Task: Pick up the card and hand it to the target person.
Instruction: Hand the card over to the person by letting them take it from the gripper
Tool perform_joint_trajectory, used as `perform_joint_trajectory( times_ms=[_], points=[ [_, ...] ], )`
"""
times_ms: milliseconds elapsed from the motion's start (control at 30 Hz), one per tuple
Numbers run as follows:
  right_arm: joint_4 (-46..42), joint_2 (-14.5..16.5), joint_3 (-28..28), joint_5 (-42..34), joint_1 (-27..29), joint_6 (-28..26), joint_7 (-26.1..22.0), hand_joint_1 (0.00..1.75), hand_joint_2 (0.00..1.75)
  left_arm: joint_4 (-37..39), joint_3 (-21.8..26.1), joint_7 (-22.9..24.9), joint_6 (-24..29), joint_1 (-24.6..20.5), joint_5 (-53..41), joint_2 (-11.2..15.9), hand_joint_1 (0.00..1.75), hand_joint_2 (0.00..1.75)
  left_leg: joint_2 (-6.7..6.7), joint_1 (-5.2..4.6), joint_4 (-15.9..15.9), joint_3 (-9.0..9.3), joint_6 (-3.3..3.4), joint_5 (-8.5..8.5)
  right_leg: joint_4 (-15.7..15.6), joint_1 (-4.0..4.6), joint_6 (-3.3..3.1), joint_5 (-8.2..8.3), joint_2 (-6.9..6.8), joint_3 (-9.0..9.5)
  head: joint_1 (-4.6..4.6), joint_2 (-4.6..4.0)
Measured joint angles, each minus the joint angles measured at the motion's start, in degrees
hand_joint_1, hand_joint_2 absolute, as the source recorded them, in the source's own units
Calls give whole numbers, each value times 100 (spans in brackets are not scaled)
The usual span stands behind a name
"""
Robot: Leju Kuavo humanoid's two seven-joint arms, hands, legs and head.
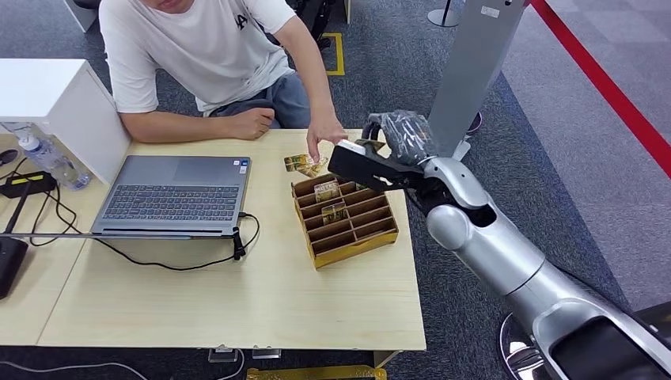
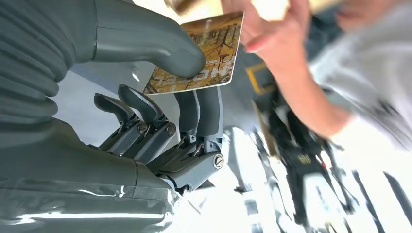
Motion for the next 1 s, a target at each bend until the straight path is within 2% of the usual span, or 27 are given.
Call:
perform_joint_trajectory(
  times_ms=[233,600,1000],
  points=[
    [-774,-96,-80,120,-45,-176,-233,175,175,0,0,-2,-42,-5,-12,-1,0,175,0,0,-1,-1,0,0,0,0,0,0,0,1,-8,0],
    [-557,172,-23,314,481,-1293,-1372,175,175,0,0,85,-2,-45,-23,-2,0,175,-2,1,-1,-4,0,0,0,1,0,0,-2,3,1,0],
    [-42,458,78,388,720,-1422,-1487,175,175,0,0,254,105,-49,-16,-4,0,175,-1,0,-1,-3,0,0,0,0,0,0,-2,2,-1,0]
  ],
)
